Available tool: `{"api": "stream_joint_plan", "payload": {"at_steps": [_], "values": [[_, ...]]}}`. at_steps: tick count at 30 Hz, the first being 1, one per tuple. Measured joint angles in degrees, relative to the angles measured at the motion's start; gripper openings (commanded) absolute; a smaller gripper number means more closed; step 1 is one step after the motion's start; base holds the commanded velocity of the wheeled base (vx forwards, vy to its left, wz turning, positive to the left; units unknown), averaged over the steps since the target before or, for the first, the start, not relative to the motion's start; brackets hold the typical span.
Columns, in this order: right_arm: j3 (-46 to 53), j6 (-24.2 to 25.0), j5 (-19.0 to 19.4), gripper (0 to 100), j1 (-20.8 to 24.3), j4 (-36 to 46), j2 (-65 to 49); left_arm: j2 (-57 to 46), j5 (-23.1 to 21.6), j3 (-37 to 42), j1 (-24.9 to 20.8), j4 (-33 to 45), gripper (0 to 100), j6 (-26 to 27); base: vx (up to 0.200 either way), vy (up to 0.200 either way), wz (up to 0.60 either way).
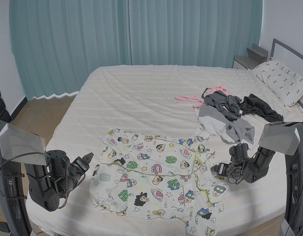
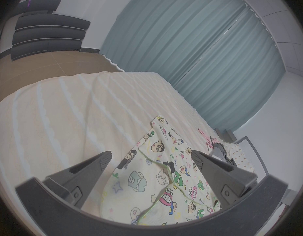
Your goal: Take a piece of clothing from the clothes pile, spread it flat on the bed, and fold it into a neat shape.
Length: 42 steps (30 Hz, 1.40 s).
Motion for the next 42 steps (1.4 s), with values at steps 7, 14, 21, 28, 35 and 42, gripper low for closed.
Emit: {"api": "stream_joint_plan", "payload": {"at_steps": [7,14,21,28,35,42], "values": [[0.2,-0.4,1.0,0,0.1,0.3,-0.3,0.6,0.1,0.0,-0.3,0.0,100,0.0,0.000,0.000,0.00],[0.5,-0.3,1.3,0,0.0,0.3,-0.8,0.6,0.2,0.1,-0.3,0.0,100,0.0,0.000,0.000,0.00],[2.3,-0.3,1.1,0,0.0,0.4,-3.3,0.6,0.2,0.1,-0.3,0.0,100,0.0,0.000,0.000,0.00],[4.0,-0.4,0.6,0,-1.5,0.5,-5.4,0.6,0.3,0.5,-0.3,0.0,100,0.0,0.000,0.000,0.00],[4.4,-0.5,0.5,0,-4.0,0.4,-6.3,0.6,0.2,0.6,-0.3,0.0,100,0.0,0.000,0.000,0.00],[4.7,-2.5,-0.6,0,-6.9,0.4,-6.9,0.7,0.2,0.8,-0.3,0.0,100,0.0,0.000,0.000,0.00]]}}
